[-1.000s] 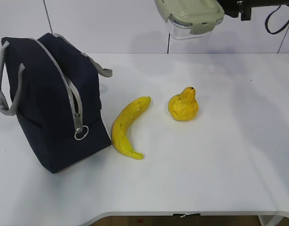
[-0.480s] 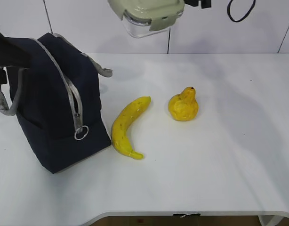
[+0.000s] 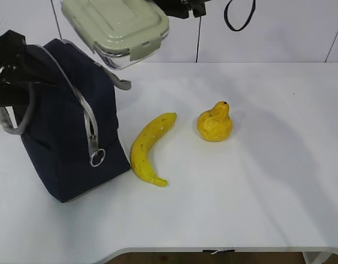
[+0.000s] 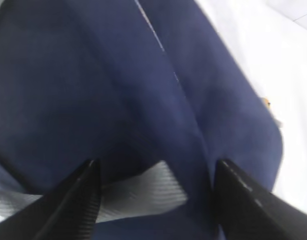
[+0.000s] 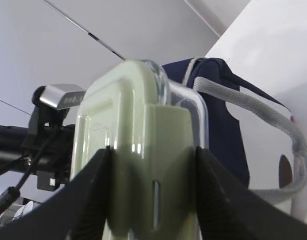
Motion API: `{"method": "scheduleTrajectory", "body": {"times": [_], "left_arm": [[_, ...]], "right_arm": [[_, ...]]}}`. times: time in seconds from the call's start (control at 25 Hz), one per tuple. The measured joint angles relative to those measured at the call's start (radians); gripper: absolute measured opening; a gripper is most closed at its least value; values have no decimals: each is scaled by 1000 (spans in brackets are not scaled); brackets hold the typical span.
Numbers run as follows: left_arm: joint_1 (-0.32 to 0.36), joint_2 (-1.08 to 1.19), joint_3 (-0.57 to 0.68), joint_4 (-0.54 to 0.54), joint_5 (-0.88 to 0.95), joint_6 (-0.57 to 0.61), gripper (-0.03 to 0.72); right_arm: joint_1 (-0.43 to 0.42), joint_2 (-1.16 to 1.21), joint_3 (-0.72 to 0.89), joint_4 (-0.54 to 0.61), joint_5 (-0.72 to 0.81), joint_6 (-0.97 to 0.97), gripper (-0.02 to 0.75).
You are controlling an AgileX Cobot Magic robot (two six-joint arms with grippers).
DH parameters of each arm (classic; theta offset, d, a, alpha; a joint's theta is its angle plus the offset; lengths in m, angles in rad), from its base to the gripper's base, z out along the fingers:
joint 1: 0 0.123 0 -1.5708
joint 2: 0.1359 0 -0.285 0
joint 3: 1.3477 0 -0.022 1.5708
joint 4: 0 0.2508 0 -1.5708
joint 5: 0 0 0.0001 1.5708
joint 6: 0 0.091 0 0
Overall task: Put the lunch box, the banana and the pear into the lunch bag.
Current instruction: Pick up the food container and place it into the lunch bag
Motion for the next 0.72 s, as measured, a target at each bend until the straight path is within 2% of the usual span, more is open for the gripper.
{"method": "scheduleTrajectory", "body": {"times": [0.08, 0.2, 0.36, 0.4, 0.56, 0.72], "left_arm": [[0, 15, 0, -20, -2, 2, 512], [0, 22, 0, -53, -5, 14, 408], [0, 23, 0, -143, 13, 112, 95], [0, 23, 0, -176, 22, 144, 52], [0, 25, 0, -269, 67, 222, 25], [0, 25, 0, -287, 82, 233, 23]], "right_arm": [[17, 0, 0, -2, -27, 0, 363], [39, 0, 0, -6, -68, 1, 363], [56, 0, 0, -19, -96, 1, 363], [62, 0, 0, -22, -98, 1, 363], [81, 0, 0, -34, -112, 1, 363], [91, 0, 0, -111, -145, 28, 363]]}}
